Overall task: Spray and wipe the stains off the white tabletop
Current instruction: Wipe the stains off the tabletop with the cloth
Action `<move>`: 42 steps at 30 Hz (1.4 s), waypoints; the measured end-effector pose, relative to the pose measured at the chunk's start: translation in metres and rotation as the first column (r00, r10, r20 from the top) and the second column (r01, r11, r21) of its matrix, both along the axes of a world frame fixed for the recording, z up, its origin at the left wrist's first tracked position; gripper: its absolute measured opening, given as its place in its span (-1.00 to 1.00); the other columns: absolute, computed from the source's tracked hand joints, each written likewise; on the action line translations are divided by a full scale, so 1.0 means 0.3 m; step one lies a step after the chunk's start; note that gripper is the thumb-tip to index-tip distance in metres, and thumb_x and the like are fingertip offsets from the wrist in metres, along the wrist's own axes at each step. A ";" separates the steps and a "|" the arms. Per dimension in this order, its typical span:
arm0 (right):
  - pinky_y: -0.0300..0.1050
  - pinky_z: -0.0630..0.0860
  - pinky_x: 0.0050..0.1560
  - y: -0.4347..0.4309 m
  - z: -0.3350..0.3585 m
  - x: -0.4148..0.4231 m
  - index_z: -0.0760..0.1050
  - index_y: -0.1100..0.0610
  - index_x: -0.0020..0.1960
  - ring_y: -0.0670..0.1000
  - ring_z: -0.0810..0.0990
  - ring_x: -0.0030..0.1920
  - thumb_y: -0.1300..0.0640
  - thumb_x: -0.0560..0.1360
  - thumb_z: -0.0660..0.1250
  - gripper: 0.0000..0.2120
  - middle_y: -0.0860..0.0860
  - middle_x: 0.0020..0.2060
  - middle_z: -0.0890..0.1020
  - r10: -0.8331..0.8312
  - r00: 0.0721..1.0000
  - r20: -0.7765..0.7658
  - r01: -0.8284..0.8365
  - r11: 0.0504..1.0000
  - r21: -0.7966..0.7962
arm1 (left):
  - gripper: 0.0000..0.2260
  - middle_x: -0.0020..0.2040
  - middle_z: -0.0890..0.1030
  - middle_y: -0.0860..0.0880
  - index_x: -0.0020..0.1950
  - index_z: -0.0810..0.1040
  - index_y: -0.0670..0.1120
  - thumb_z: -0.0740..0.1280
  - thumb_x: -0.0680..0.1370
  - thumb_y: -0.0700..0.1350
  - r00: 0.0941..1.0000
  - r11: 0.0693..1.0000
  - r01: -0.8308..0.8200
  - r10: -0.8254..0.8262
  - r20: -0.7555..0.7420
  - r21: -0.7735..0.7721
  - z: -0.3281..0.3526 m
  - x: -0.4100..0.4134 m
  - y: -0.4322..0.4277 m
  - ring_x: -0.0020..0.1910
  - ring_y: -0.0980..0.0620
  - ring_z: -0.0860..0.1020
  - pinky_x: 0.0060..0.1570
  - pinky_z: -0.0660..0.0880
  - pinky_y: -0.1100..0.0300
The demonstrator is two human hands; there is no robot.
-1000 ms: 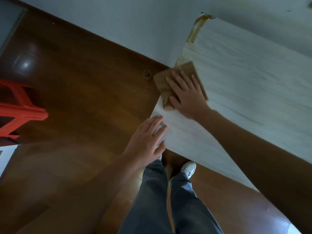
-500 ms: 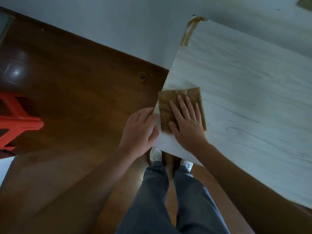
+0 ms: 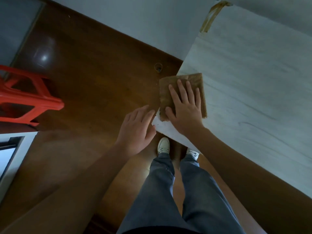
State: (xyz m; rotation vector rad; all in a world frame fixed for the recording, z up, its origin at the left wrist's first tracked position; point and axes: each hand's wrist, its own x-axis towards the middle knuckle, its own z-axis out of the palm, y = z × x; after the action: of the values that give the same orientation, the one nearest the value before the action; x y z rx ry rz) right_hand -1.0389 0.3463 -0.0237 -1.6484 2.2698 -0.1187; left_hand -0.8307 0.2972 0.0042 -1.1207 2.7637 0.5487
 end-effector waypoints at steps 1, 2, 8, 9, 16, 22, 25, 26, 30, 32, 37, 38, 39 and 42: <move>0.27 -0.12 0.60 0.003 0.003 0.009 0.05 -0.01 0.65 0.18 -0.03 0.63 -0.22 0.63 0.04 -0.35 0.07 0.64 0.08 -0.012 1.000 -0.003 0.012 1.000 -0.003 | -0.56 0.51 0.44 -0.12 0.50 0.41 -0.09 0.17 0.67 0.09 1.000 1.000 -0.011 0.011 -0.002 -0.010 0.007 0.004 0.002 0.50 -0.12 0.42 0.44 0.41 -0.08; 0.27 -0.11 0.60 0.019 0.007 0.020 0.05 0.00 0.65 0.18 -0.03 0.63 -0.22 0.63 0.04 -0.35 0.07 0.64 0.07 -0.017 1.000 -0.002 0.017 1.000 -0.008 | -0.56 0.51 0.45 -0.13 0.49 0.41 -0.10 0.16 0.67 0.09 1.000 1.000 -0.018 0.018 -0.003 -0.020 0.013 0.004 0.003 0.49 -0.13 0.43 0.43 0.42 -0.08; 0.26 -0.11 0.60 0.270 0.027 0.100 0.01 -0.01 0.66 0.12 -0.12 0.64 -0.18 0.64 0.08 -0.34 0.04 0.65 0.01 0.034 0.999 0.039 -0.034 0.999 0.021 | -0.53 0.58 0.35 -0.16 0.56 0.34 -0.11 0.10 0.71 0.08 0.997 0.998 -0.068 0.068 0.030 -0.007 0.046 -0.105 -0.012 0.56 -0.15 0.33 0.48 0.31 -0.11; 0.24 -0.10 0.61 0.314 0.026 0.088 0.00 -0.02 0.66 0.11 -0.13 0.64 -0.18 0.64 0.08 -0.35 0.02 0.65 0.00 0.026 0.999 0.038 -0.027 0.999 0.024 | -0.53 0.59 0.34 -0.16 0.57 0.33 -0.12 0.11 0.71 0.06 0.999 0.999 -0.045 0.046 0.010 -0.007 0.050 -0.134 -0.014 0.57 -0.15 0.31 0.49 0.30 -0.11; 0.19 -0.11 0.62 0.452 0.039 -0.158 -0.02 -0.03 0.66 0.10 -0.13 0.64 -0.27 0.60 0.08 -0.28 0.03 0.65 0.00 -0.212 0.977 0.031 0.210 0.976 0.054 | -0.53 0.58 0.35 -0.21 0.55 0.37 -0.15 0.18 0.68 0.03 0.985 0.989 0.148 -0.149 -0.085 -0.020 0.042 -0.353 -0.015 0.57 -0.20 0.29 0.53 0.25 -0.09; 0.17 -0.12 0.62 0.357 0.063 -0.381 0.13 -0.04 0.62 0.09 -0.07 0.64 -0.23 0.62 0.07 -0.38 0.01 0.64 0.09 -0.267 0.960 0.085 0.266 0.964 0.013 | -0.51 0.65 0.20 -0.22 0.61 0.28 -0.14 0.09 0.72 0.06 0.980 0.981 0.189 -0.192 -0.052 -0.050 -0.008 -0.514 -0.043 0.65 -0.19 0.14 0.61 0.10 -0.09; 0.19 -0.07 0.61 0.348 0.038 -0.405 0.23 0.02 0.59 0.13 0.00 0.63 -0.15 0.64 0.12 -0.44 0.06 0.61 0.18 -0.227 0.972 0.053 0.230 0.971 -0.059 | -0.48 0.66 0.19 -0.21 0.61 0.28 -0.13 0.07 0.71 0.08 0.984 0.982 0.173 -0.176 -0.036 -0.072 -0.051 -0.551 -0.062 0.66 -0.17 0.12 0.61 0.06 -0.06; 0.20 -0.08 0.61 0.352 0.029 -0.406 0.21 0.02 0.60 0.14 0.00 0.63 -0.15 0.64 0.12 -0.43 0.07 0.61 0.18 -0.214 0.976 0.035 0.216 0.974 -0.063 | -0.48 0.66 0.18 -0.21 0.61 0.27 -0.13 0.07 0.71 0.08 0.985 0.983 0.165 -0.169 -0.042 -0.085 -0.064 -0.552 -0.060 0.66 -0.16 0.11 0.62 0.05 -0.06; 0.19 -0.09 0.61 0.344 0.012 -0.421 0.17 0.01 0.61 0.14 0.01 0.63 -0.16 0.65 0.10 -0.42 0.06 0.61 0.17 -0.184 0.983 0.009 0.184 0.980 -0.073 | -0.47 0.68 0.14 -0.19 0.63 0.24 -0.12 0.05 0.71 0.09 0.985 0.980 0.155 -0.163 -0.051 -0.121 -0.096 -0.542 -0.048 0.69 -0.13 0.04 0.66 -0.02 -0.06; 0.17 -0.11 0.61 0.312 0.012 -0.446 0.16 0.00 0.62 0.13 0.01 0.63 -0.14 0.66 0.10 -0.43 0.05 0.61 0.17 -0.146 0.989 0.015 0.147 0.986 -0.085 | -0.48 0.67 0.16 -0.20 0.62 0.26 -0.11 0.09 0.70 0.09 0.985 0.979 0.153 -0.162 -0.055 -0.136 -0.097 -0.544 -0.052 0.68 -0.14 0.06 0.66 -0.02 -0.05; 0.14 -0.11 0.62 0.103 0.006 -0.560 0.15 -0.02 0.62 0.10 0.00 0.63 -0.11 0.65 0.10 -0.44 0.03 0.61 0.17 -0.037 0.999 0.014 0.039 0.993 -0.109 | -0.49 0.66 0.20 -0.19 0.61 0.32 -0.10 0.17 0.69 0.06 0.983 0.978 0.131 -0.149 -0.110 -0.160 -0.108 -0.541 -0.054 0.67 -0.14 0.11 0.64 0.08 -0.10; 0.16 -0.09 0.61 0.046 0.002 -0.585 0.16 -0.02 0.62 0.10 0.02 0.63 -0.12 0.65 0.10 -0.44 0.03 0.61 0.18 -0.001 1.000 0.011 0.002 0.994 -0.114 | -0.50 0.66 0.21 -0.18 0.61 0.33 -0.10 0.19 0.69 0.05 0.983 0.980 0.123 -0.143 -0.117 -0.159 -0.109 -0.541 -0.055 0.68 -0.13 0.11 0.63 0.10 -0.11; 0.18 -0.06 0.61 -0.007 -0.004 -0.608 0.16 -0.02 0.62 0.11 0.03 0.63 -0.13 0.65 0.09 -0.44 0.03 0.61 0.18 0.036 0.999 0.005 -0.035 0.992 -0.121 | -0.50 0.66 0.21 -0.18 0.60 0.34 -0.10 0.21 0.68 0.04 0.982 0.980 0.118 -0.139 -0.126 -0.162 -0.110 -0.542 -0.053 0.67 -0.13 0.11 0.63 0.11 -0.11; 0.20 -0.03 0.60 -0.178 -0.022 -0.669 0.18 -0.02 0.61 0.12 0.09 0.62 -0.16 0.65 0.08 -0.44 0.03 0.60 0.21 0.145 0.989 -0.038 -0.149 0.979 -0.137 | -0.49 0.66 0.22 -0.19 0.59 0.37 -0.12 0.24 0.67 0.03 0.981 0.979 0.110 -0.135 -0.142 -0.174 -0.113 -0.542 -0.054 0.67 -0.12 0.12 0.63 0.13 -0.11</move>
State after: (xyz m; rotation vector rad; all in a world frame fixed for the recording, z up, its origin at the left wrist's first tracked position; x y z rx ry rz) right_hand -1.2396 0.2930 -0.0304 -1.8947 2.1943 -0.2248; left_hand -0.9932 0.2810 -0.0298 -0.9652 3.0351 0.4136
